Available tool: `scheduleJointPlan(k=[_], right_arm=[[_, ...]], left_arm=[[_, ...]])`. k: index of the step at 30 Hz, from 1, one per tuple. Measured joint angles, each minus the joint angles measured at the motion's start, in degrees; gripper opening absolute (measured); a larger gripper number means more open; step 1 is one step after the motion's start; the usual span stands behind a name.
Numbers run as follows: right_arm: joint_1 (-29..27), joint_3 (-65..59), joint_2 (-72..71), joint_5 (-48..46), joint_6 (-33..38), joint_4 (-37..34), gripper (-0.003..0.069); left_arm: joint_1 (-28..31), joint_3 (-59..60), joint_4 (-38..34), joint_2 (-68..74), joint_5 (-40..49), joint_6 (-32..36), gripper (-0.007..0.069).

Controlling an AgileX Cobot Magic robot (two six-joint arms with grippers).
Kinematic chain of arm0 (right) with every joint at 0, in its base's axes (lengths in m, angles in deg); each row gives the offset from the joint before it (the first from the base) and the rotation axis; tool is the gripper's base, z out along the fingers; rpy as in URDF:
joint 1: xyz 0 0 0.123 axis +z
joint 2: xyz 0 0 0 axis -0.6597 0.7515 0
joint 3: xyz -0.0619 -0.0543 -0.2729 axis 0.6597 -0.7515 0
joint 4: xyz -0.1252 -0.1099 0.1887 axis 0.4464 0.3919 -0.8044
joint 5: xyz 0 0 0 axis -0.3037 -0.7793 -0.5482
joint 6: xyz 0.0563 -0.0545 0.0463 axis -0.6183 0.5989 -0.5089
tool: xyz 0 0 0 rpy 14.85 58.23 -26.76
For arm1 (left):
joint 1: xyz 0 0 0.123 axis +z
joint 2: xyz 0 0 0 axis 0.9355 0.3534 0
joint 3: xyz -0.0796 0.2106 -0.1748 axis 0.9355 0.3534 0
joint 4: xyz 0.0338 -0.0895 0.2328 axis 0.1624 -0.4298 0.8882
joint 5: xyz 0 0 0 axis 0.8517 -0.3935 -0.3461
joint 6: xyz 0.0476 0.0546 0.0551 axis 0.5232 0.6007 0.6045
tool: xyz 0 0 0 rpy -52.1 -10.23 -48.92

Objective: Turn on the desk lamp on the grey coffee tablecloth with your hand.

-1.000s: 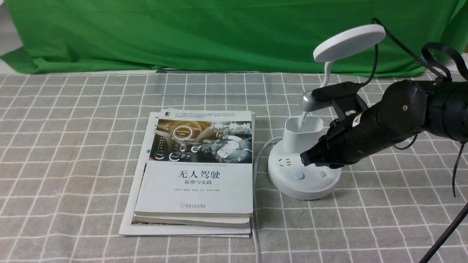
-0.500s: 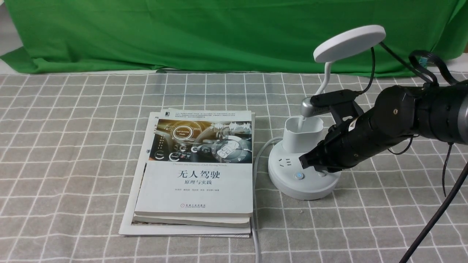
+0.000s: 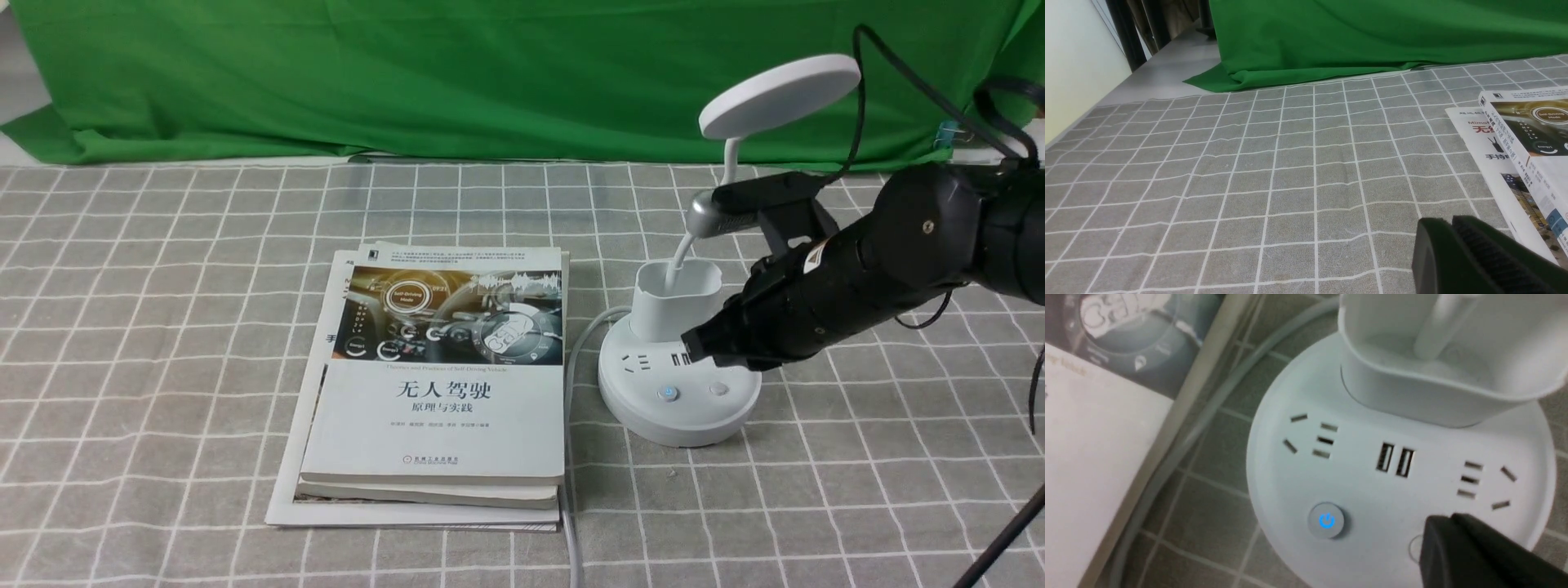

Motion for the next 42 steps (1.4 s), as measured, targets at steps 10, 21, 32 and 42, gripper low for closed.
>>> scheduleJointPlan(k=[10,21,32,42], right_arm=[[0.00,0.18,3.46,0.09,0.00,-0.39,0.0033],[0.74,-0.31,-7.39,-6.10,0.00,-0.28,0.0033],[0.74,-16.91,-29.45,-8.39,0.03,-0.15,0.0033],[0.74,-27.50,-49.20,-19.16,-3.95,-0.14,0.0039]], left_arm=[[0.00,0.00,0.00,0.00,0.00,0.00,0.0019],[0.00,0.00,0.00,0.00,0.00,0.00,0.0019],[0.00,0.00,0.00,0.00,0.00,-0.04,0.0019],[0.00,0.00,0.00,0.00,0.00,-0.04,0.0019]])
